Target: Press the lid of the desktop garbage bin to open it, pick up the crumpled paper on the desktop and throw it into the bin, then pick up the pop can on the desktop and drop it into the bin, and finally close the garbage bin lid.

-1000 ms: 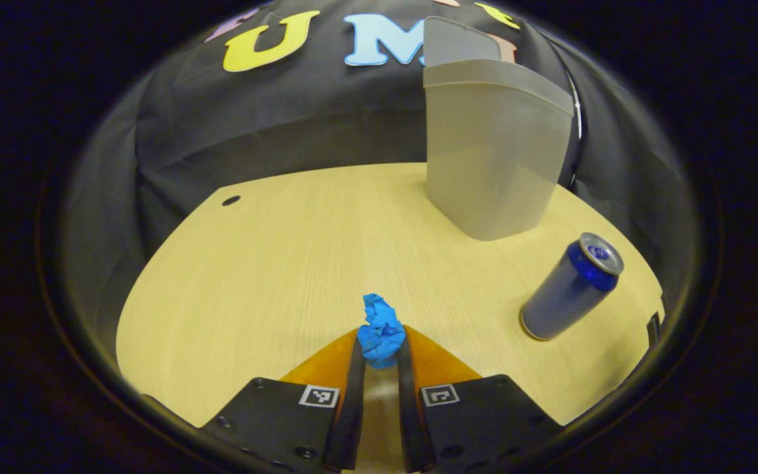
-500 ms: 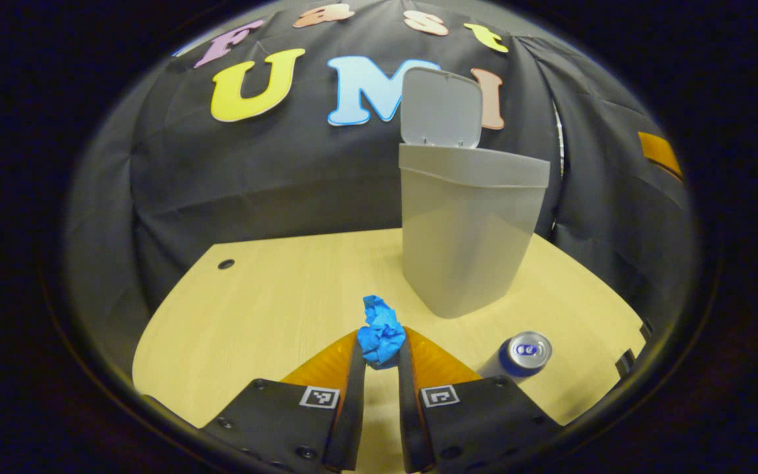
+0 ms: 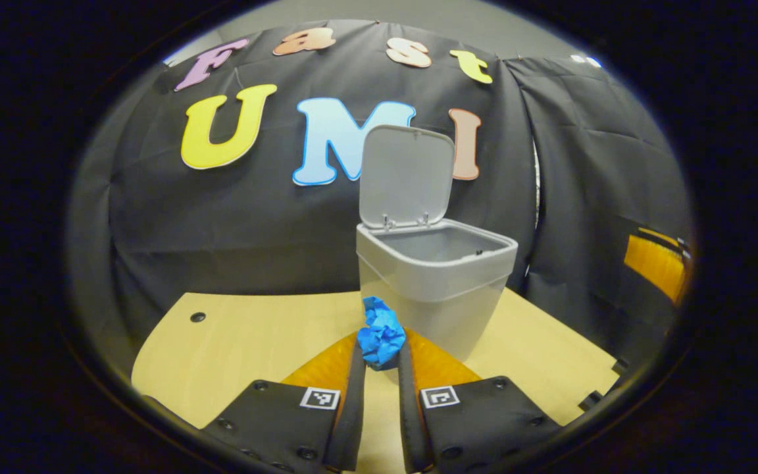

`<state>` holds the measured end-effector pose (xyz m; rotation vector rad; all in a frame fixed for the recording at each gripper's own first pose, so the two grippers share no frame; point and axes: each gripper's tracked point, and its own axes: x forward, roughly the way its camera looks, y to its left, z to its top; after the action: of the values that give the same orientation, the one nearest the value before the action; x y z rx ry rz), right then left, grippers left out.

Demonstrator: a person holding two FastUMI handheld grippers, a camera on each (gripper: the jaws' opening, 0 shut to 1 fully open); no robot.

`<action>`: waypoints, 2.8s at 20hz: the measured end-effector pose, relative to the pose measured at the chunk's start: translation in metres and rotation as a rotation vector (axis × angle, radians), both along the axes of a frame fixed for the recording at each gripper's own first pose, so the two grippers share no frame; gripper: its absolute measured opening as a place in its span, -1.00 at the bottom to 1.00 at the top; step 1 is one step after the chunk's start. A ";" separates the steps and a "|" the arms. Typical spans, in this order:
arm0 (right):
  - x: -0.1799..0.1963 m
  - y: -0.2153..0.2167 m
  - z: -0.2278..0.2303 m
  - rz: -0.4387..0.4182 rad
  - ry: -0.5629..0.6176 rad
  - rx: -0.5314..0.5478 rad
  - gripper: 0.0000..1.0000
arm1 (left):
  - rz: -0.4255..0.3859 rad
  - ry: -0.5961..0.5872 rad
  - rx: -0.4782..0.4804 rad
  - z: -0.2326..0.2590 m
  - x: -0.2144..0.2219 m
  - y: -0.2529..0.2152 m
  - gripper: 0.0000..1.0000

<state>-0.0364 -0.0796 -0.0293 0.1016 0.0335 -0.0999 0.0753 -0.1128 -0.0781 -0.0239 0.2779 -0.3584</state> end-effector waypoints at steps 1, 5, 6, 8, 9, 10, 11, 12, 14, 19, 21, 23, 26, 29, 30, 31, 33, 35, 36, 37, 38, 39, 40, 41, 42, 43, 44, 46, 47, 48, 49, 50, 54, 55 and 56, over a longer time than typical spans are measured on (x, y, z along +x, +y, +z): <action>0.000 -0.004 -0.002 -0.010 0.006 0.002 0.70 | -0.012 -0.009 -0.017 0.008 0.009 -0.007 -0.38; 0.002 -0.018 -0.010 -0.049 0.028 0.009 0.69 | -0.050 -0.051 -0.066 0.043 0.038 -0.032 -0.37; 0.001 -0.022 -0.013 -0.059 0.034 0.014 0.69 | -0.052 -0.062 -0.069 0.050 0.045 -0.037 -0.37; 0.000 -0.023 -0.017 -0.068 0.044 0.032 0.69 | -0.055 -0.075 -0.097 0.063 0.059 -0.045 -0.38; 0.000 -0.025 -0.020 -0.074 0.053 0.036 0.70 | -0.056 -0.083 -0.101 0.066 0.063 -0.048 -0.38; -0.001 -0.026 -0.024 -0.081 0.063 0.037 0.70 | -0.056 -0.089 -0.098 0.069 0.067 -0.051 -0.38; -0.002 -0.027 -0.027 -0.087 0.070 0.040 0.70 | -0.059 -0.096 -0.096 0.070 0.071 -0.055 -0.38; -0.003 -0.027 -0.030 -0.089 0.078 0.044 0.69 | -0.064 -0.101 -0.091 0.072 0.075 -0.058 -0.37; -0.006 -0.026 -0.035 -0.094 0.093 0.045 0.69 | -0.072 -0.103 -0.068 0.070 0.083 -0.066 -0.39; -0.015 -0.027 -0.040 -0.110 0.120 0.040 0.69 | -0.074 -0.076 -0.024 0.055 0.106 -0.077 -0.38; -0.019 -0.026 -0.042 -0.115 0.129 0.040 0.69 | -0.073 -0.049 -0.045 0.050 0.110 -0.078 -0.17; -0.023 -0.027 -0.045 -0.123 0.139 0.032 0.70 | -0.063 -0.035 -0.052 0.046 0.112 -0.074 -0.05; -0.025 -0.026 -0.048 -0.124 0.149 0.033 0.68 | -0.069 -0.032 -0.087 0.048 0.112 -0.074 0.19; -0.024 -0.024 -0.048 -0.122 0.148 0.029 0.69 | -0.082 -0.036 -0.114 0.053 0.109 -0.076 0.62; -0.023 -0.022 -0.049 -0.117 0.147 0.025 0.68 | -0.079 -0.037 -0.117 0.055 0.108 -0.075 0.75; -0.023 -0.018 -0.050 -0.109 0.149 0.021 0.68 | -0.083 -0.036 -0.124 0.056 0.105 -0.074 0.89; -0.021 -0.012 -0.053 -0.090 0.154 0.015 0.68 | -0.076 -0.041 -0.131 0.061 0.101 -0.069 0.90; -0.019 -0.004 -0.054 -0.061 0.152 0.015 0.70 | -0.070 -0.057 -0.137 0.068 0.094 -0.062 0.90; -0.018 0.000 -0.056 -0.047 0.148 0.017 0.70 | -0.065 -0.074 -0.140 0.073 0.091 -0.057 0.92; -0.017 0.004 -0.056 -0.030 0.144 0.020 0.84 | -0.058 -0.094 -0.137 0.079 0.087 -0.050 0.90; -0.017 0.009 -0.057 -0.013 0.141 0.022 0.86 | -0.048 -0.114 -0.133 0.084 0.082 -0.043 0.90; -0.016 0.014 -0.059 0.005 0.143 0.022 0.86 | -0.038 -0.134 -0.130 0.088 0.077 -0.036 0.90; -0.015 0.020 -0.062 0.025 0.145 0.021 0.86 | -0.028 -0.150 -0.126 0.092 0.071 -0.028 0.90; -0.014 0.026 -0.064 0.046 0.148 0.019 0.86 | -0.017 -0.164 -0.119 0.094 0.065 -0.021 0.92; -0.013 0.033 -0.066 0.066 0.150 0.016 0.87 | -0.005 -0.175 -0.109 0.097 0.059 -0.014 0.89; -0.012 0.039 -0.067 0.088 0.152 0.012 0.87 | 0.003 -0.183 -0.098 0.096 0.053 -0.008 0.89; -0.012 0.047 -0.068 0.112 0.151 0.007 0.87 | 0.014 -0.190 -0.088 0.098 0.048 0.000 0.90; -0.011 0.064 -0.071 0.163 0.151 -0.005 0.86 | 0.036 -0.203 -0.079 0.101 0.036 0.014 0.90; -0.010 0.072 -0.074 0.191 0.157 -0.012 0.86 | 0.049 -0.209 -0.077 0.103 0.031 0.021 0.90; -0.010 0.081 -0.078 0.218 0.163 -0.020 0.86 | 0.062 -0.213 -0.074 0.104 0.025 0.028 0.90; -0.010 0.089 -0.082 0.246 0.172 -0.025 0.86 | 0.076 -0.214 -0.071 0.102 0.019 0.032 0.90; -0.009 0.098 -0.085 0.275 0.181 -0.028 0.87 | 0.089 -0.213 -0.066 0.101 0.014 0.037 0.90; -0.003 0.127 -0.098 0.372 0.206 -0.033 0.87 | 0.150 -0.215 -0.040 0.099 -0.009 0.062 0.89; -0.001 0.134 -0.103 0.393 0.213 -0.037 0.87 | 0.156 -0.212 -0.033 0.097 -0.014 0.065 0.90; 0.001 0.140 -0.108 0.413 0.224 -0.043 0.87 | 0.162 -0.209 -0.025 0.096 -0.019 0.069 0.90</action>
<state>-0.0350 0.0605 -0.1375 0.0381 0.2741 0.3007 0.0565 -0.0439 0.0176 -0.0326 0.0639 -0.2011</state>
